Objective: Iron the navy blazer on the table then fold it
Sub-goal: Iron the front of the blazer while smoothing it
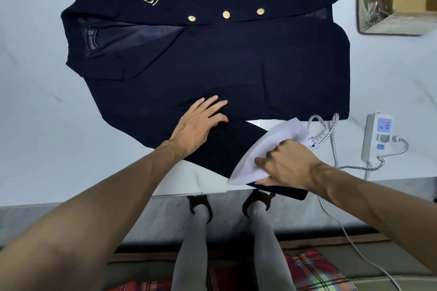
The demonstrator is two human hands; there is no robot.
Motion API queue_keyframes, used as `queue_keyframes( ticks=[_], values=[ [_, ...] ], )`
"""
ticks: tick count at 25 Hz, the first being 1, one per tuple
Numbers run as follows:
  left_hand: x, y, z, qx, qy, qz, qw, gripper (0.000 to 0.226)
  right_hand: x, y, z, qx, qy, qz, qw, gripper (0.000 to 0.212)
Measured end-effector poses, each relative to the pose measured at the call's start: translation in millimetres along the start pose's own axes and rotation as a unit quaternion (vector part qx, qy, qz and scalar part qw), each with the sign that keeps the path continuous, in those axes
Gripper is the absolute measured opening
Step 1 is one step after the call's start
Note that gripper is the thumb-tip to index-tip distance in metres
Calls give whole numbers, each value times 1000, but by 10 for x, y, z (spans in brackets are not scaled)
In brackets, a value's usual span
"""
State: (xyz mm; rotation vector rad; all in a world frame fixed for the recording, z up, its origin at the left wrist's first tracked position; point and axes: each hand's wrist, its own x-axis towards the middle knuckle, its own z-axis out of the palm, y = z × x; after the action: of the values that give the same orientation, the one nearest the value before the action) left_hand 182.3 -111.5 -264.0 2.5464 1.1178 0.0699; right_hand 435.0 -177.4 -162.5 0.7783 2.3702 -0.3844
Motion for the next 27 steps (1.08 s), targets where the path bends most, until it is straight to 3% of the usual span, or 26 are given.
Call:
queue_keyframes(
  ticks=[6,9,12,15,20,27],
  values=[
    [-81,206,-30,43,14,20,999,64,111,-4,-31,-14,88,-51,995,53],
    [-135,249,28,77,-7,56,995,48,319,-123,-201,-42,82,-64,994,48],
    [-118,224,91,131,-63,34,989,56,345,-151,-170,-41,66,-44,996,47],
    [-130,236,149,163,-64,27,984,60,96,-65,-16,-19,41,-15,999,50],
    [-94,299,112,170,-70,18,983,61,-188,48,206,-11,42,-3,999,53],
    [-74,393,37,151,-95,-2,984,58,-156,44,-50,-28,62,-13,998,49]
  ],
)
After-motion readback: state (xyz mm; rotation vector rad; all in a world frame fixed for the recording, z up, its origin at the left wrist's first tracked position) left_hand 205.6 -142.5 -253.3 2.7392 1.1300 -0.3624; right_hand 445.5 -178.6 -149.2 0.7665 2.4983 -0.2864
